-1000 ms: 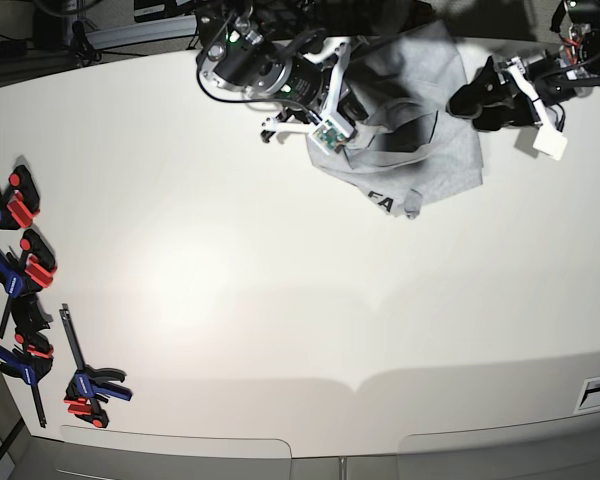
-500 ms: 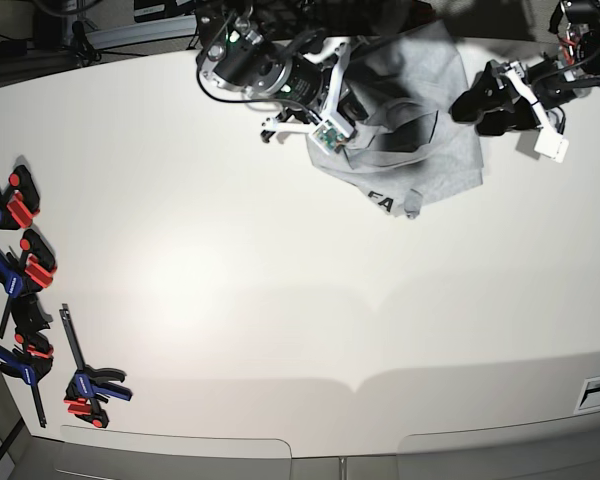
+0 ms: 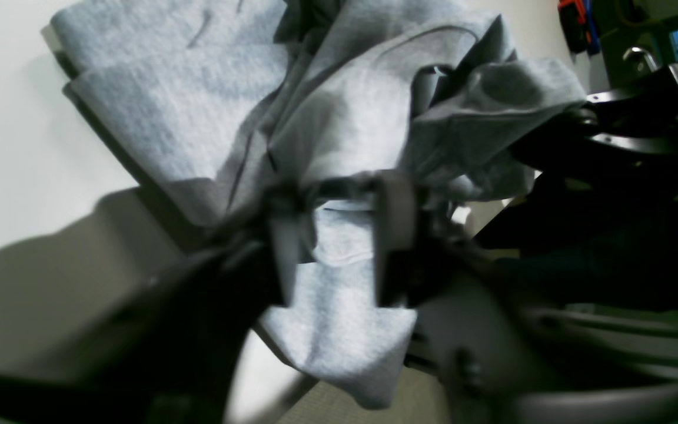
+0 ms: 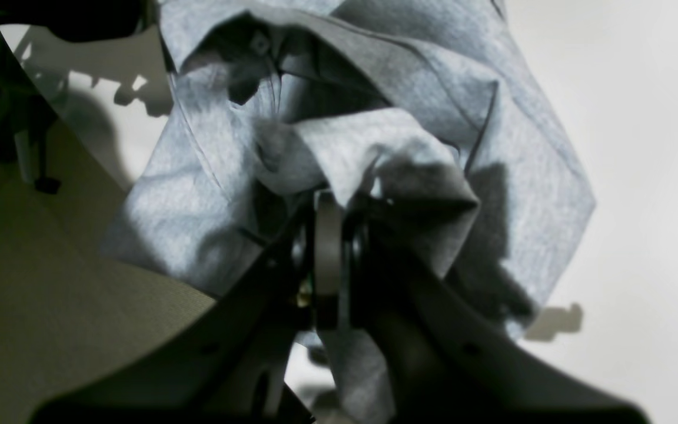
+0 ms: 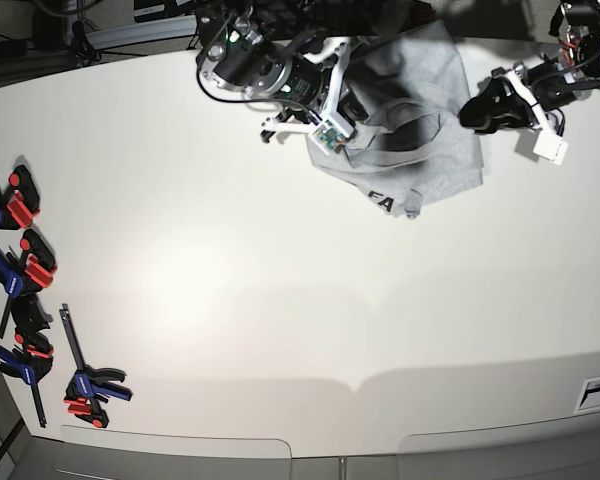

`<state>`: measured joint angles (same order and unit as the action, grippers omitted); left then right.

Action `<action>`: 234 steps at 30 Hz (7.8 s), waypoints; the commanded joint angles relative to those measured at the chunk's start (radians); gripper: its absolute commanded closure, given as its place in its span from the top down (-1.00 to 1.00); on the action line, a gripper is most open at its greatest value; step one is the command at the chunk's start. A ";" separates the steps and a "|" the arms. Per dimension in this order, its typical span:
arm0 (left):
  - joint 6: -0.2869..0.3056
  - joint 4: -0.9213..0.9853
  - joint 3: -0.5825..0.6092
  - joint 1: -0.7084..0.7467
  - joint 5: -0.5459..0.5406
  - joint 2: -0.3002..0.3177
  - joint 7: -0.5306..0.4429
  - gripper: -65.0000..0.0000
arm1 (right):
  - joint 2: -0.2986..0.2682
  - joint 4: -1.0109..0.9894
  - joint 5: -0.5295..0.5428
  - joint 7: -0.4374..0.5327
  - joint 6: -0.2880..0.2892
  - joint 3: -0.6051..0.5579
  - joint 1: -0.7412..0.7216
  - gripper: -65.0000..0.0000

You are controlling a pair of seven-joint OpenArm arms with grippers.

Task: Fold the T-shirt properly
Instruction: 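Move the left gripper onto the shirt's side and grasp the fabric, then pull the grasped shirt side toward the right gripper with the left gripper, then grasp the printed shirt edge with the right gripper and fold it over, then release the left gripper and drag the folded shirt with the right gripper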

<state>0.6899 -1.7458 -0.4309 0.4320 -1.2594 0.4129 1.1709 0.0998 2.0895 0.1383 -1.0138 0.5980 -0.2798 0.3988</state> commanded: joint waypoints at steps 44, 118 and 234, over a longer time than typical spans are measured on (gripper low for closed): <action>0.008 -0.016 0.176 -0.041 0.101 0.033 -0.082 0.35 | 0.006 0.018 0.415 -0.101 0.100 -0.003 0.003 -1.00; -0.116 -0.016 0.149 -0.219 0.546 0.171 -0.194 -0.17 | 0.006 0.019 0.337 -0.092 0.100 -0.196 0.077 -0.41; -0.162 -0.507 0.220 0.048 0.634 -0.014 -0.410 -1.00 | 0.057 -0.983 0.659 -0.224 0.100 0.197 -0.933 -1.00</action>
<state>0.5282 -2.2440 -0.2077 0.4782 -0.6235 0.3912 0.7788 0.1463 1.0901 0.7692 -1.2530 0.6891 -0.0841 -0.5053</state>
